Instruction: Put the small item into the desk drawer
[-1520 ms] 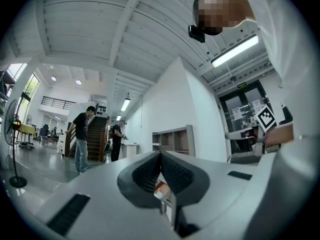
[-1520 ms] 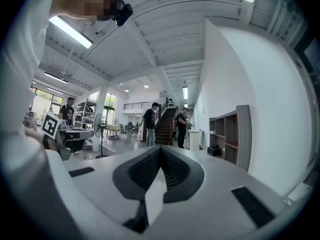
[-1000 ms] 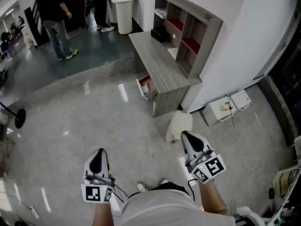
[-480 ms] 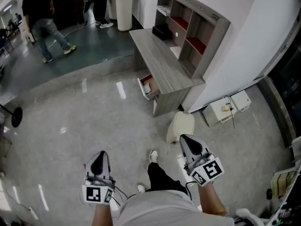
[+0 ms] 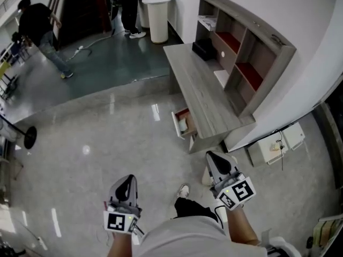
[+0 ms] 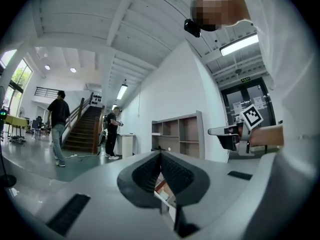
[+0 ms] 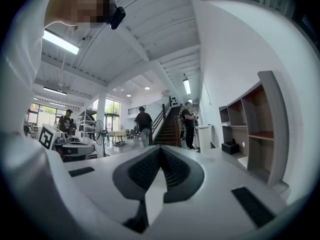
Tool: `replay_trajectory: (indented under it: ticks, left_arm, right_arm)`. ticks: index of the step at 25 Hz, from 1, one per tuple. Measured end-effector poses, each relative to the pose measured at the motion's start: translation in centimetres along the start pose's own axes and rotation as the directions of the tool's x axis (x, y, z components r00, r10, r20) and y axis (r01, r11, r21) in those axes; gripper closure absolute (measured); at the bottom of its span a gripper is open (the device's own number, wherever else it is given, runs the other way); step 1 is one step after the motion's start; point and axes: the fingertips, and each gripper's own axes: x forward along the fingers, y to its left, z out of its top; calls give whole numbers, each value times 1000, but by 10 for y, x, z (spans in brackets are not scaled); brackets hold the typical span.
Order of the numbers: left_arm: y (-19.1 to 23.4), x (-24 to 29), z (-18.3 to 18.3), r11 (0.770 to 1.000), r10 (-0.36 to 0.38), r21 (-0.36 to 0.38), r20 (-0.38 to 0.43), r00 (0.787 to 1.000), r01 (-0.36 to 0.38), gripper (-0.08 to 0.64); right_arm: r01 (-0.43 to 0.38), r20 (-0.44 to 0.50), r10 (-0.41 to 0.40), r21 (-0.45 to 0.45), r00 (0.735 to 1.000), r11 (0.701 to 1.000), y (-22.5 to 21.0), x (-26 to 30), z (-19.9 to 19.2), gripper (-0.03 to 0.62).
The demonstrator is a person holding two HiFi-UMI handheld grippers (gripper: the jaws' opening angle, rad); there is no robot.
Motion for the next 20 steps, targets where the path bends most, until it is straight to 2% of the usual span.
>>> replay_trajectory:
  ticks: [4, 8, 14, 17, 20]
  left_arm:
    - [1, 93, 22, 1000, -27, 10, 45, 999, 27, 541]
    - [1, 152, 33, 999, -50, 16, 50, 997, 49, 541]
    - [36, 188, 20, 999, -46, -17, -10, 999, 46, 541]
    - [52, 216, 4, 995, -89, -42, -40, 995, 87, 541]
    - [63, 255, -20, 985, -162, -68, -67, 985, 157, 541]
  right_arm:
    - [8, -23, -7, 4, 1000, 1000, -69, 44, 4, 571]
    - [26, -29, -26, 13, 999, 1000, -122, 80, 10, 571]
    - [33, -64, -30, 49, 998, 998, -140, 123, 2, 571]
    - [54, -86, -49, 51, 995, 997, -146, 147, -4, 571]
    - [113, -120, -108, 34, 987, 993, -158, 164, -7, 571]
